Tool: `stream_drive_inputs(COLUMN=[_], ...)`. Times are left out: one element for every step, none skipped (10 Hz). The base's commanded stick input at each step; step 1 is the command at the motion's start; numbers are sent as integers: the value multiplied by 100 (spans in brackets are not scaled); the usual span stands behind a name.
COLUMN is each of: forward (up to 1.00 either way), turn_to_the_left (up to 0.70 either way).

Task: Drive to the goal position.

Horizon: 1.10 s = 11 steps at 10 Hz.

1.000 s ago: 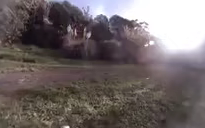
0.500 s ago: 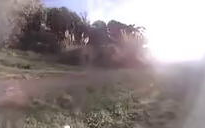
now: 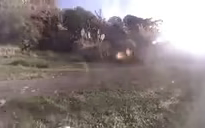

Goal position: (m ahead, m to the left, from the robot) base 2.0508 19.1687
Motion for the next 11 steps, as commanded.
stream_drive_inputs(forward=[5, 4, 4, 4, 4, 5, 4, 23, 48, 70, 70], turn_to_the_left=[70, 70, 70, 70, 70, 0, 0, 0, 0, 1, 5])
